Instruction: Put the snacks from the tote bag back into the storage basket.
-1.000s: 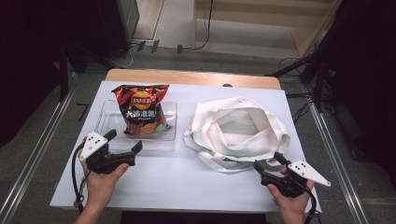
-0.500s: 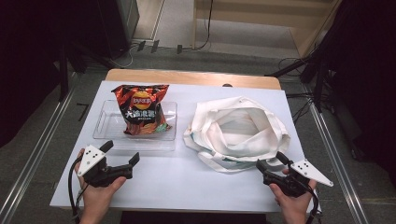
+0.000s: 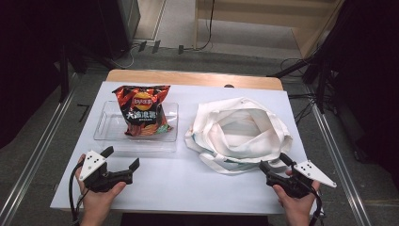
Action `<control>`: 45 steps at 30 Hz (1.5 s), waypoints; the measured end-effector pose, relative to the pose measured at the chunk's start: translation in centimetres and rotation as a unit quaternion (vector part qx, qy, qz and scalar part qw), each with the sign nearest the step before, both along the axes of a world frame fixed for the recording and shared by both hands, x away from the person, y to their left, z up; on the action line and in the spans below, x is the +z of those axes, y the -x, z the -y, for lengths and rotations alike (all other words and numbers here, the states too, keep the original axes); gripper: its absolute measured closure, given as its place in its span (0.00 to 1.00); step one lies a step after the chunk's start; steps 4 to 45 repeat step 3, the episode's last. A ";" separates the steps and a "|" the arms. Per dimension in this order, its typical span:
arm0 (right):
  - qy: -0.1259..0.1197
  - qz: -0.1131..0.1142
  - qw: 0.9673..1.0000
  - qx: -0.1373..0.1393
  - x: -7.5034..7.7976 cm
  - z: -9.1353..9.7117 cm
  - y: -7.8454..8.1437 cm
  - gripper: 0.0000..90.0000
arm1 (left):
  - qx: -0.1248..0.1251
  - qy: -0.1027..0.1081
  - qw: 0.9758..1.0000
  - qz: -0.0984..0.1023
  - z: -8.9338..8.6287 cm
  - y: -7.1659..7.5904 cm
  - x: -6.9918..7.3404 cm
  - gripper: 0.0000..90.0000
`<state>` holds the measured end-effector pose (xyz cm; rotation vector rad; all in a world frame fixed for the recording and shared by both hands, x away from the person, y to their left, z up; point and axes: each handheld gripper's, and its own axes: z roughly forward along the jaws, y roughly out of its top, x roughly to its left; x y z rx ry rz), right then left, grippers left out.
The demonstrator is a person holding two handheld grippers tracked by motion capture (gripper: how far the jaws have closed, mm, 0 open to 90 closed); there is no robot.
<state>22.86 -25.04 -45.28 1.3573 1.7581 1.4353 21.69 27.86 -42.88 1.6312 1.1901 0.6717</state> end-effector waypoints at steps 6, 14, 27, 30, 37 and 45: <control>-0.002 -0.001 1.000 0.000 0.0 0.1 0.0 0.17 | 0.003 0.002 1.000 -0.002 -0.2 -0.1 -0.1 0.00; -0.002 -0.001 1.000 0.000 0.0 0.1 0.0 0.17 | 0.003 0.002 1.000 -0.002 -0.2 -0.1 -0.1 0.00; -0.002 -0.001 1.000 0.000 0.0 0.1 0.0 0.17 | 0.003 0.002 1.000 -0.002 -0.2 -0.1 -0.1 0.00; -0.002 -0.001 1.000 0.000 0.0 0.1 0.0 0.17 | 0.003 0.002 1.000 -0.002 -0.2 -0.1 -0.1 0.00; -0.002 -0.001 1.000 0.000 0.0 0.1 0.0 0.17 | 0.003 0.002 1.000 -0.002 -0.2 -0.1 -0.1 0.00; -0.002 -0.001 1.000 0.000 0.0 0.1 0.0 0.17 | 0.003 0.002 1.000 -0.002 -0.2 -0.1 -0.1 0.00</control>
